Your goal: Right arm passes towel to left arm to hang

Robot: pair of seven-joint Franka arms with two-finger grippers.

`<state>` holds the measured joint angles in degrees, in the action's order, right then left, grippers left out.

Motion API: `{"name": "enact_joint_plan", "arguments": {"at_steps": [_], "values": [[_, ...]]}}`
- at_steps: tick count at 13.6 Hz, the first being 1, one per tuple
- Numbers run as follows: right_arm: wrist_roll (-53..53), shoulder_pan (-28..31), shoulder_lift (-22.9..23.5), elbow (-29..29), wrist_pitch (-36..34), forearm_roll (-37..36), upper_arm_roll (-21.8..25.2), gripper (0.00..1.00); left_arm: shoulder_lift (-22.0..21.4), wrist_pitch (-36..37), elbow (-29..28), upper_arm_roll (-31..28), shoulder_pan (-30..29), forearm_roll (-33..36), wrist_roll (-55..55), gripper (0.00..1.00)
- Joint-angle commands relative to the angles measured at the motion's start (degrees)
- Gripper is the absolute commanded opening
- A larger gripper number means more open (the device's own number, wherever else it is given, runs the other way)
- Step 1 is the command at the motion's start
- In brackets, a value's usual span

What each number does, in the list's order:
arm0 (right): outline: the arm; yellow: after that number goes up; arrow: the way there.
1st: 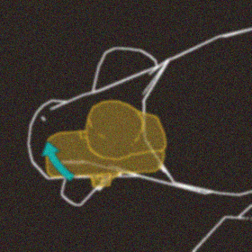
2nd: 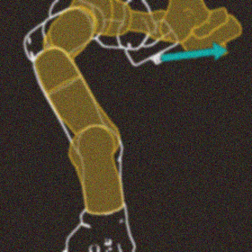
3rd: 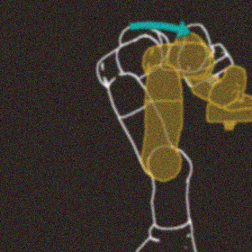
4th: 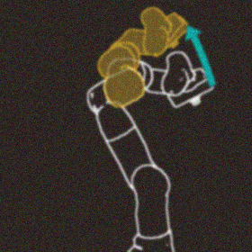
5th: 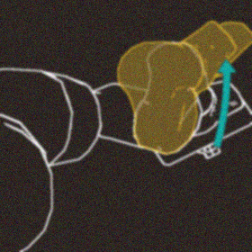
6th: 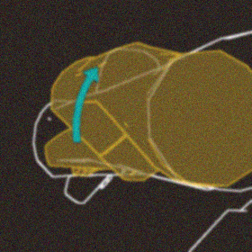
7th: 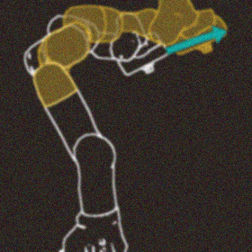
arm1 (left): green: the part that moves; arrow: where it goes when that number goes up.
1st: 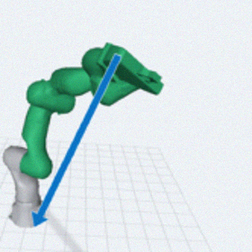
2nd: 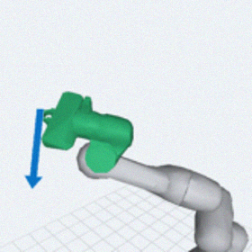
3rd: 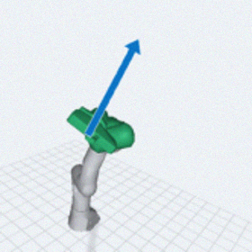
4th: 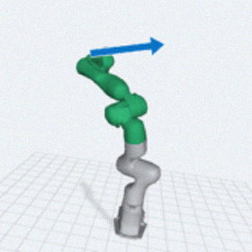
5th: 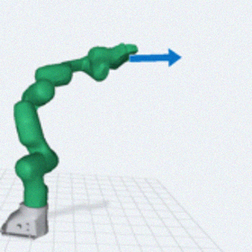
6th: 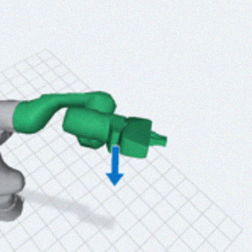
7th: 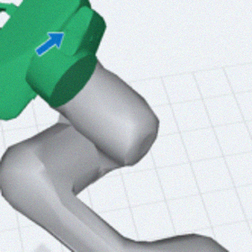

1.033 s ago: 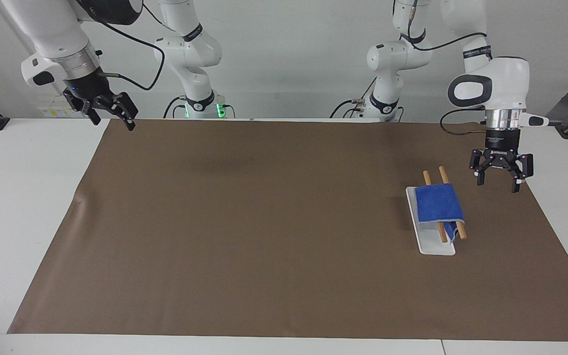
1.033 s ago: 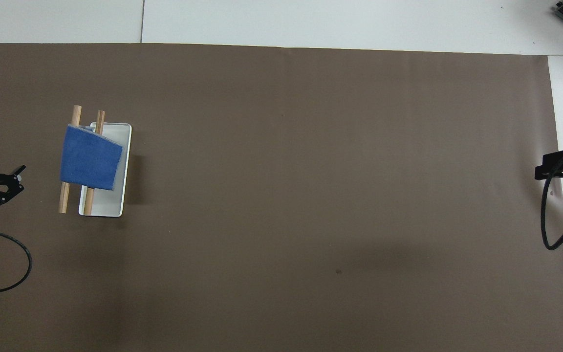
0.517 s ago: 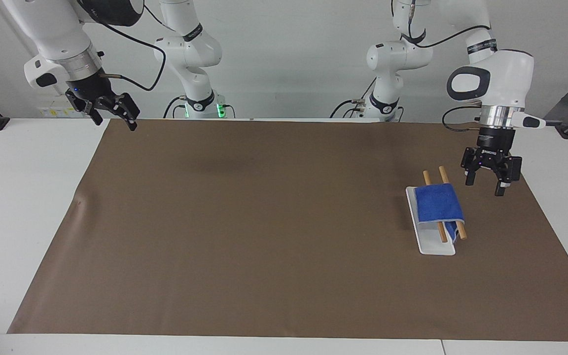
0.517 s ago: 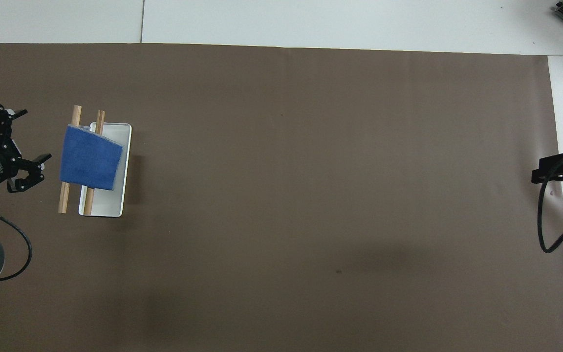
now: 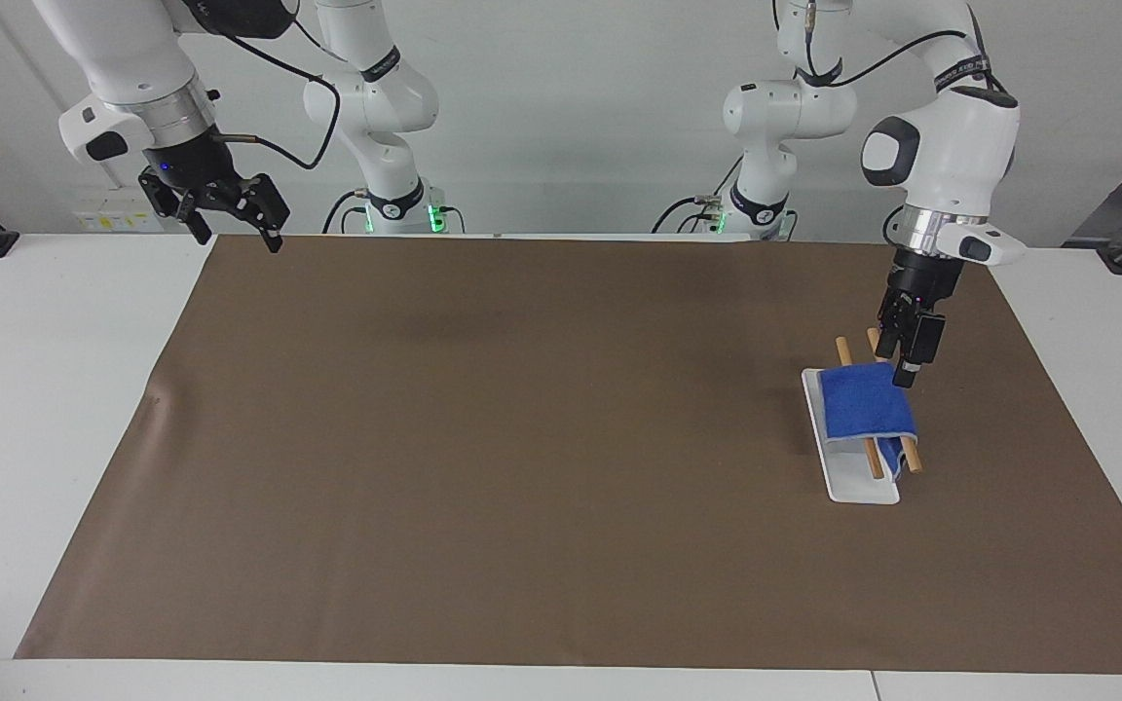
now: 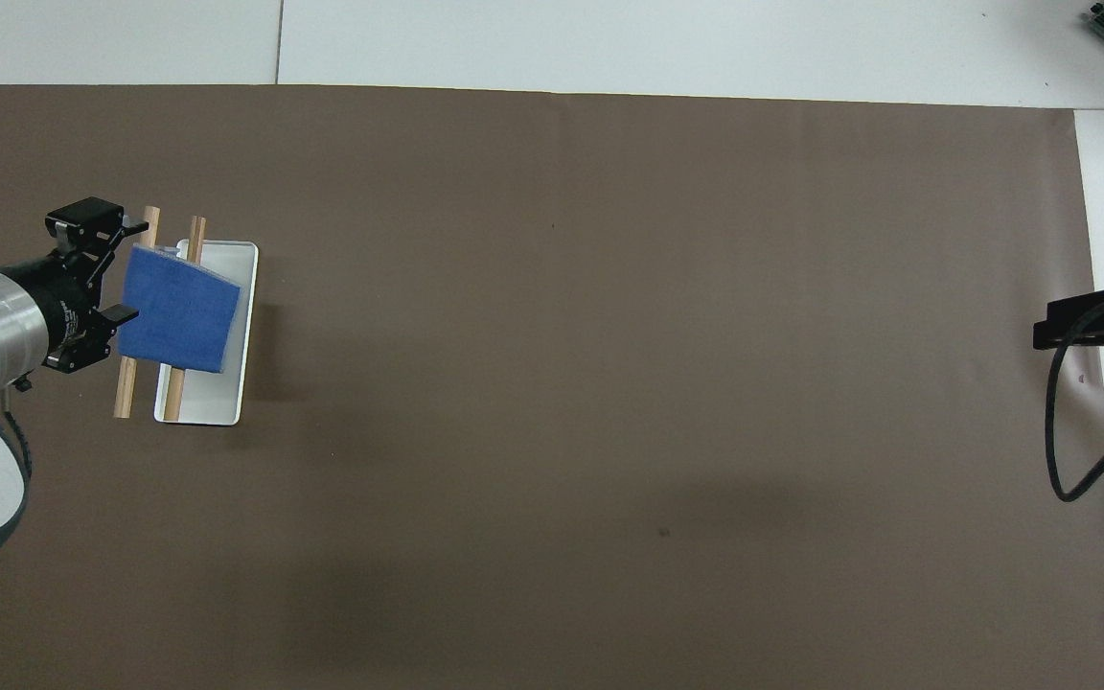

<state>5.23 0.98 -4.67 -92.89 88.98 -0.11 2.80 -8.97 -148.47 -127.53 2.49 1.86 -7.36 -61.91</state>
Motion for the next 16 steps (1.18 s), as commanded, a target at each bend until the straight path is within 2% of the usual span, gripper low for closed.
{"name": "enact_joint_plan", "arguments": {"at_steps": [1,3,5,7,11,14,16], "values": [[-1.45,0.69,1.32,3.31,-2.04,0.46,-0.08,1.0,0.18,2.48,0.97,-0.64,0.6,1.56,17.0,1.0],[-1.1,0.43,2.82,5.44,-3.55,0.64,0.01,1.0,0.18,5.62,1.31,-0.64,0.6,1.56,34.92,1.0],[-0.84,0.43,2.47,4.22,-3.03,0.73,0.01,1.0,0.18,10.8,3.42,-0.73,0.26,1.56,49.19,1.0],[-0.4,0.34,1.59,2.46,-3.02,0.9,-0.08,1.0,1.75,17.3,7.97,-0.9,-0.27,1.56,60.98,1.0],[-0.93,0.6,1.15,1.92,-3.02,1.08,0.01,1.0,6.4,33.55,22.02,-1.08,-0.28,2.08,64.55,1.0],[-0.93,0.25,1.15,1.93,-4.16,0.38,-0.16,1.0,6.86,44.89,29.33,-0.99,-0.19,6.91,67.97,1.0],[-1.19,0.34,1.41,2.27,-3.73,0.29,-0.08,1.0,7.21,51.84,33.91,-0.99,-0.19,7.8,70.07,1.0]]}}
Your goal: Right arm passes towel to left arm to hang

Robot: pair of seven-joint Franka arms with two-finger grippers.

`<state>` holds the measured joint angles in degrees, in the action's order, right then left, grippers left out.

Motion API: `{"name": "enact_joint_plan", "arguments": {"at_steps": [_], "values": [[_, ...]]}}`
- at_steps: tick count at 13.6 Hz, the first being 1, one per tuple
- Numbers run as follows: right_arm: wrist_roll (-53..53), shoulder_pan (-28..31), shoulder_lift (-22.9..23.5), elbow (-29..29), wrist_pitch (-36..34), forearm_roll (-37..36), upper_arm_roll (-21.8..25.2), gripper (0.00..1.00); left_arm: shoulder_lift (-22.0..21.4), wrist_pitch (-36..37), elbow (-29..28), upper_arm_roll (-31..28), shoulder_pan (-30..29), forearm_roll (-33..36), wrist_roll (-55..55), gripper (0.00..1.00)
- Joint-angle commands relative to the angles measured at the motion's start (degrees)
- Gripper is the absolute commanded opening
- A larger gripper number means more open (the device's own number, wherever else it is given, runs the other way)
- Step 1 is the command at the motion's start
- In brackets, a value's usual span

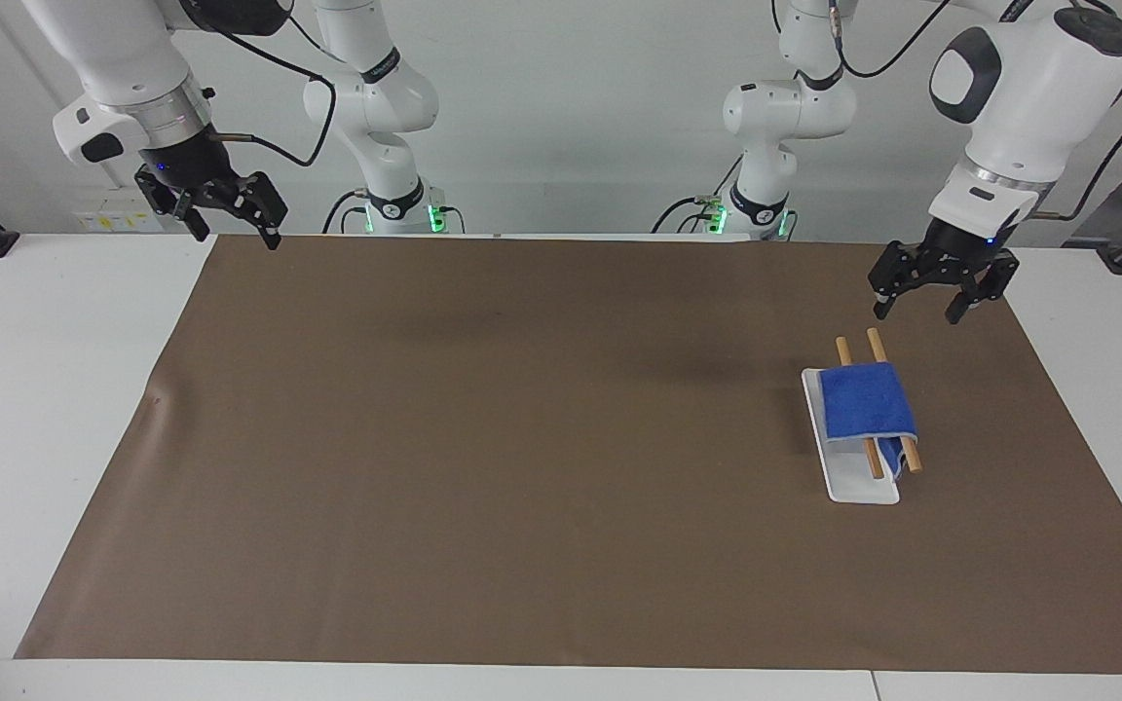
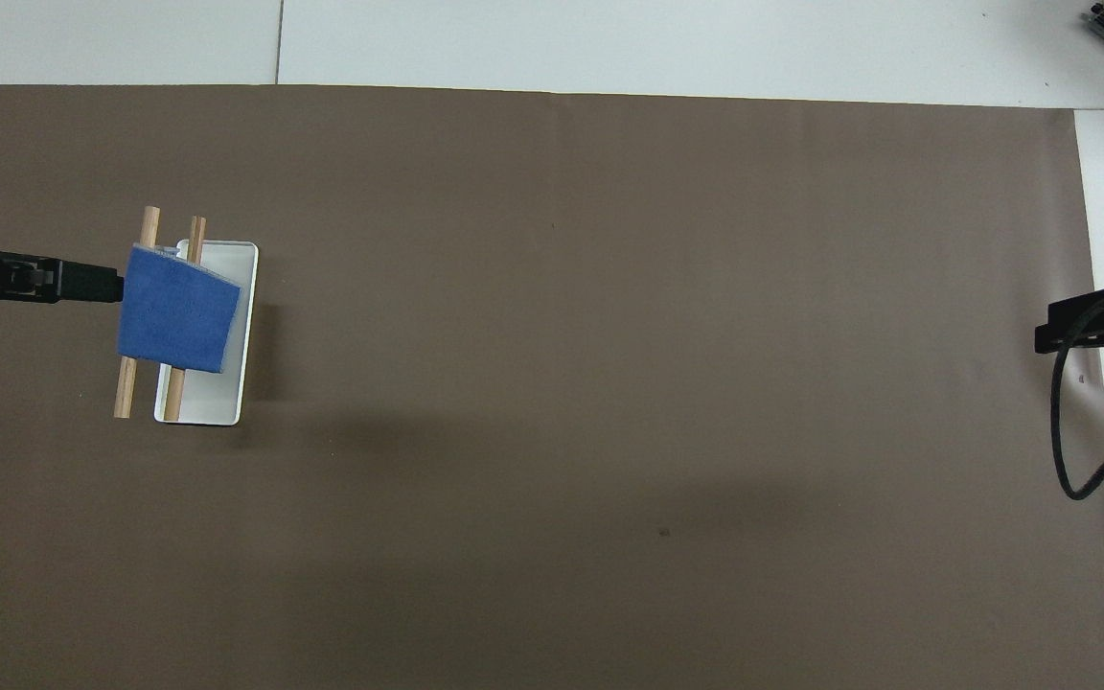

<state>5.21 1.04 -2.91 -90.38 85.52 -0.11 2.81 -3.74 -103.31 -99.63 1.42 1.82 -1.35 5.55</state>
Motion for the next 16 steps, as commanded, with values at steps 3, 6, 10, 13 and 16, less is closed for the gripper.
{"name": "enact_joint_plan", "arguments": {"at_steps": [3,6,10,13,16], "values": [[-1.08,-5.07,0.1,0.29,-1.49,0.37,5.94,1.0,2.33,13.2,10.49,0.16,-0.15,1.79,3.42,1.0],[-1.17,-3.07,0.28,0.64,-1.67,0.38,3.97,1.0,1.19,17.34,9.55,0.08,-0.15,1.61,3.51,1.0],[-1.08,-2.62,0.81,1.87,-2.28,0.55,2.99,1.0,1.27,19.02,10.15,-0.19,-0.15,2.14,4.21,1.0],[-0.38,-3.85,0.19,0.55,-1.76,0.64,2.99,1.0,3.02,18.5,13.04,-0.19,-0.24,2.05,4.3,1.0],[-0.55,-3.94,0.19,0.46,-1.58,0.64,2.99,1.0,4.27,19.64,15.52,-0.19,-0.15,2.05,4.21,1.0]]}}
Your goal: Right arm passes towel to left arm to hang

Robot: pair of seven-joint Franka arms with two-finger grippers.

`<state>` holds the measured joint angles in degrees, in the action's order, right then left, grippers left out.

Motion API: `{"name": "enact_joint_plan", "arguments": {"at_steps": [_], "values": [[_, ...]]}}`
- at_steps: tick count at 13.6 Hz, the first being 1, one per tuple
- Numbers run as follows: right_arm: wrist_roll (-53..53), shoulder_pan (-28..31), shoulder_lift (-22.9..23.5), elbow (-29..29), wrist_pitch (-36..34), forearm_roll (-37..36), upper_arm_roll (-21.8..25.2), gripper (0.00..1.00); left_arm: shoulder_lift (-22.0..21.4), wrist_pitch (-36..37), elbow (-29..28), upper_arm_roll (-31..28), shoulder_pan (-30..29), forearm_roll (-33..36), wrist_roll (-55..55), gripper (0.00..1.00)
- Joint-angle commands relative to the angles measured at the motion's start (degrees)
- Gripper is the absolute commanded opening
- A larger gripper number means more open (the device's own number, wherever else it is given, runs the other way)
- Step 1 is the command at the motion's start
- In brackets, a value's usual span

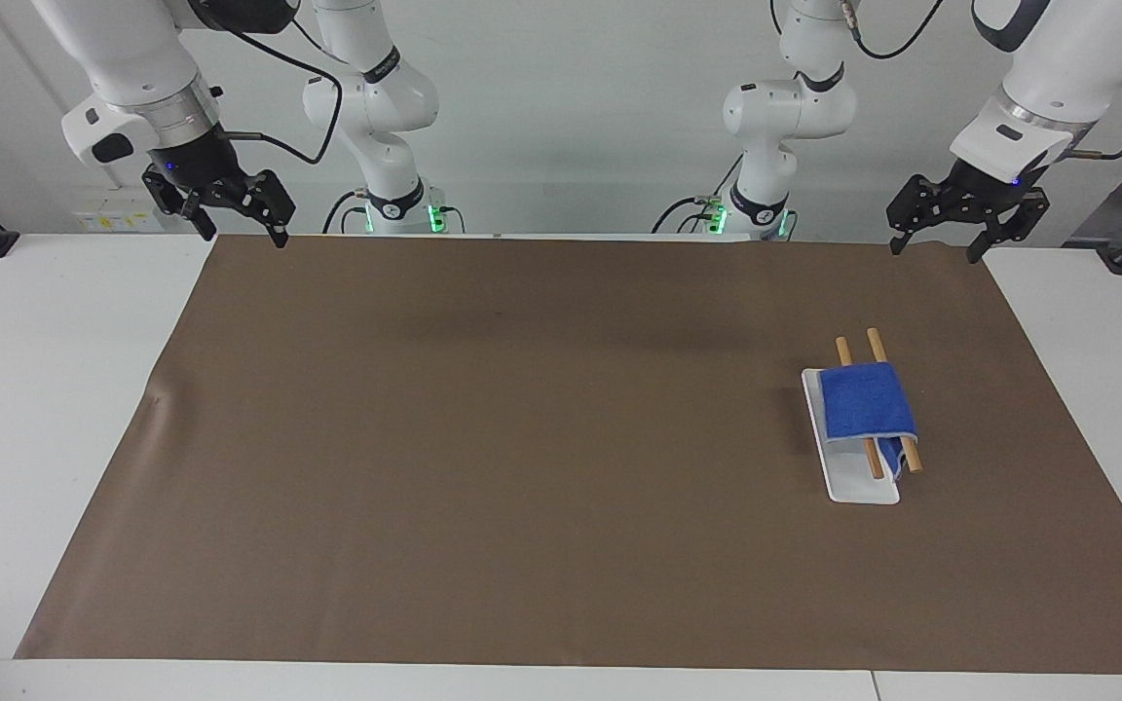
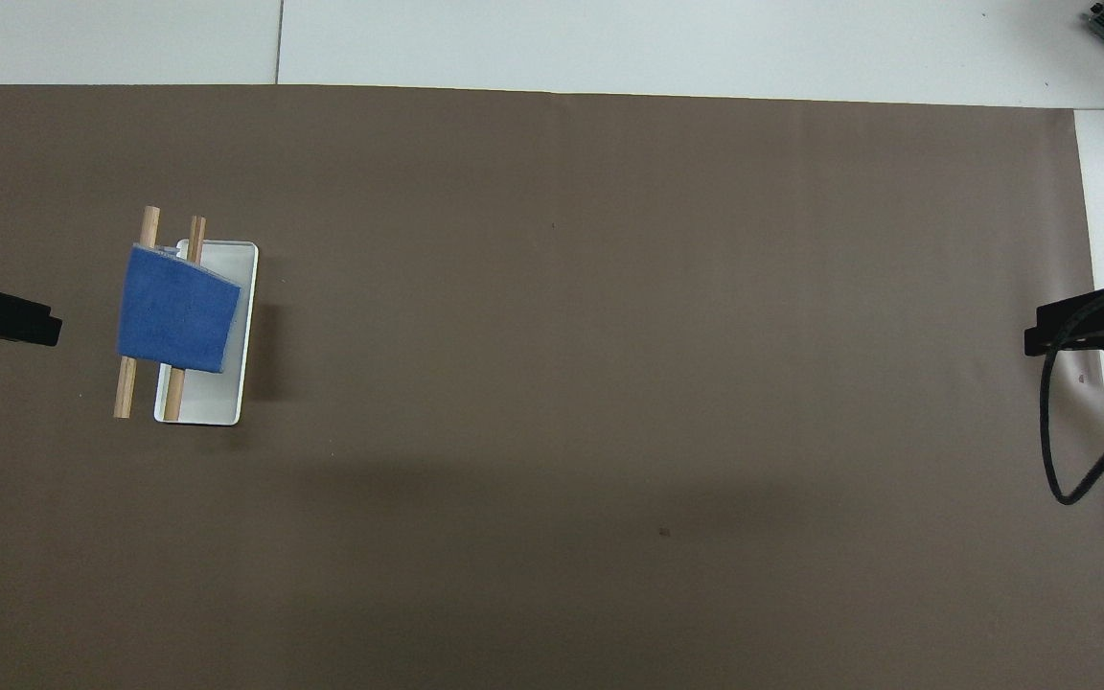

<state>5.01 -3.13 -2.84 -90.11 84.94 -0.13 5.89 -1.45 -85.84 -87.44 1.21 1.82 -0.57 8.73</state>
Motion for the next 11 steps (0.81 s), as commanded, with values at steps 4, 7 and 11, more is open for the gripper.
{"name": "enact_joint_plan", "arguments": {"at_steps": [4,7,11], "values": [[-0.79,0.23,0.03,0.02,-1.0,0.74,-0.09,1.0,1.18,3.04,2.09,0.03,0.12,1.28,0.49,1.0],[-1.06,0.14,0.03,-0.16,0.57,-0.22,-0.18,1.0,0.92,4.62,1.92,0.03,0.2,2.06,0.67,1.0],[-1.58,0.14,0.03,-0.15,0.58,-1.89,-0.18,1.0,0.3,4.28,1.39,0.11,0.2,2.07,-1.43,1.0]]}}
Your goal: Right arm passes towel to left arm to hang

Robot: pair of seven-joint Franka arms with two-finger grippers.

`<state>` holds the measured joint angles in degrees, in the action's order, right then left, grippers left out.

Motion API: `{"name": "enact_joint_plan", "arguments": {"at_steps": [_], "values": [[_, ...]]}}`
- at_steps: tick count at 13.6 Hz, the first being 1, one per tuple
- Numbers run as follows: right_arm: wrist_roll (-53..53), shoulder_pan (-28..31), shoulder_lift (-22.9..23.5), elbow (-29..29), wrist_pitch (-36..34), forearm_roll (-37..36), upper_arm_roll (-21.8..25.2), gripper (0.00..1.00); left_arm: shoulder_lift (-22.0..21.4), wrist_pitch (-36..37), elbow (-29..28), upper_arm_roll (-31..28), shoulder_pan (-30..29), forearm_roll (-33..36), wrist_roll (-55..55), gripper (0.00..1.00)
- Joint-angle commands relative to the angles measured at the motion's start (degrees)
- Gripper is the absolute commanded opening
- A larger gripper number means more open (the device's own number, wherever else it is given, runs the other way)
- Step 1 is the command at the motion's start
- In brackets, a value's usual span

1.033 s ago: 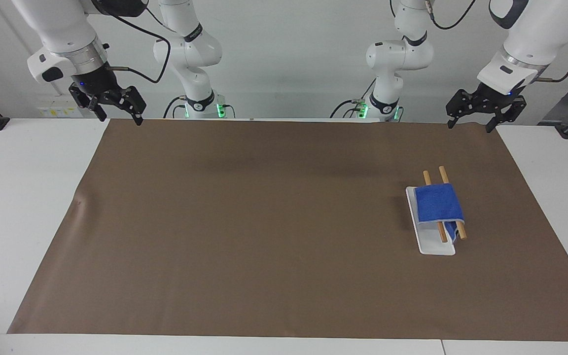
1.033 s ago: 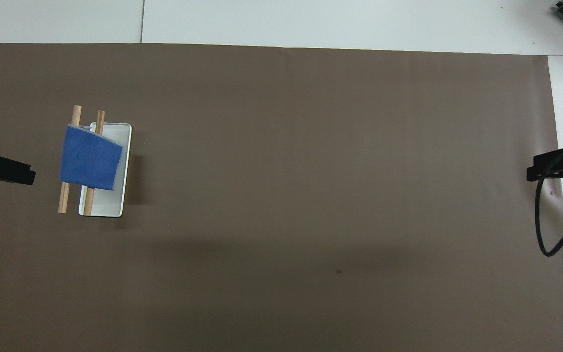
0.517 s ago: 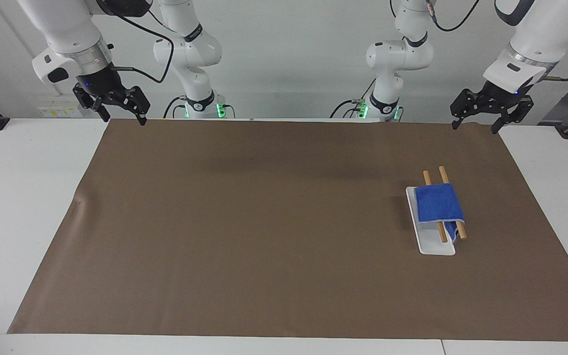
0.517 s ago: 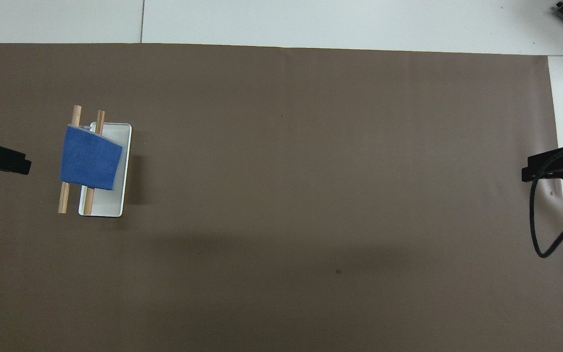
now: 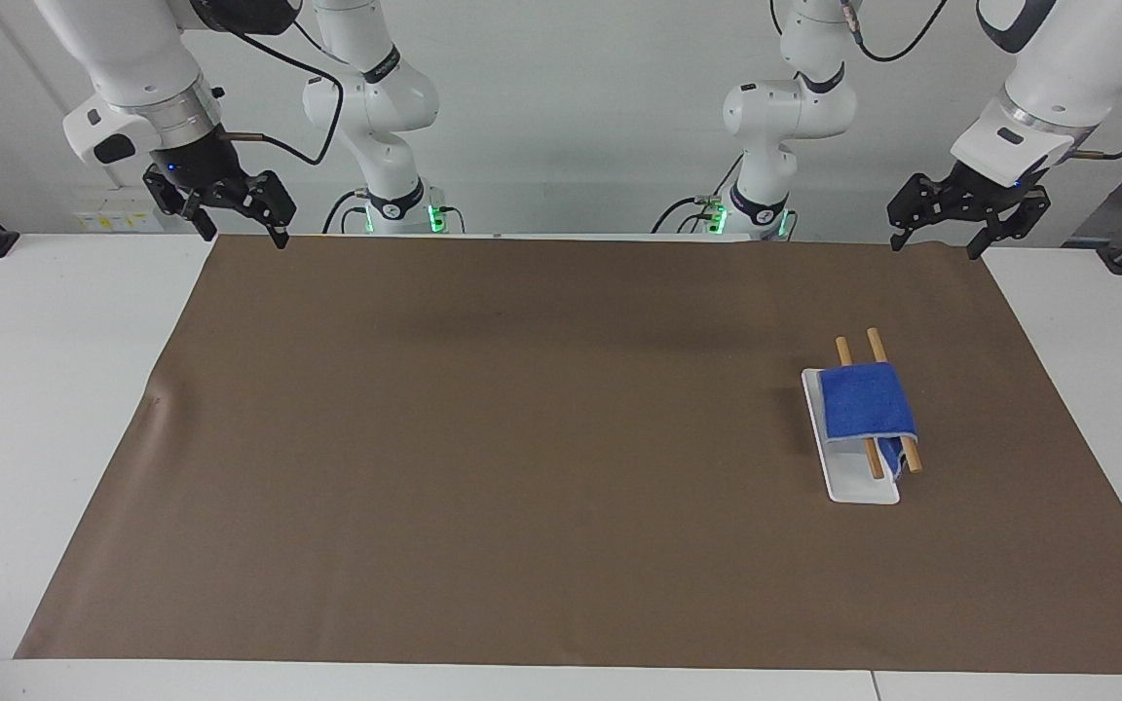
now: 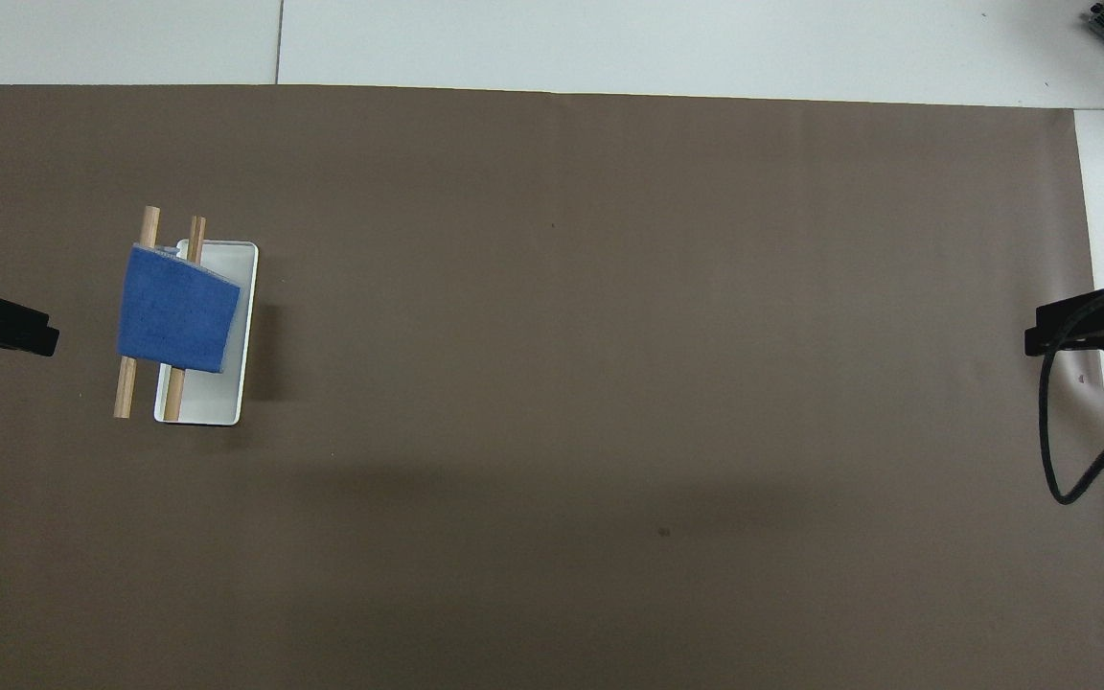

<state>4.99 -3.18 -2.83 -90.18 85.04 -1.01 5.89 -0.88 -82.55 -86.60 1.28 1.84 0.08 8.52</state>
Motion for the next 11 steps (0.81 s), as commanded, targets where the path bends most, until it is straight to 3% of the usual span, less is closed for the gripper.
{"name": "enact_joint_plan", "arguments": {"at_steps": [1,11], "values": [[-1.39,0.19,0.02,-0.08,0.57,-0.92,-0.18,1.0,-0.26,0.55,0.47,-0.05,0.27,1.5,-2.79,1.0],[-1.3,0.1,-0.07,-0.17,0.48,-0.74,-0.35,1.0,-0.17,-0.95,0.38,0.12,0.54,3.0,-3.78,1.0]]}}
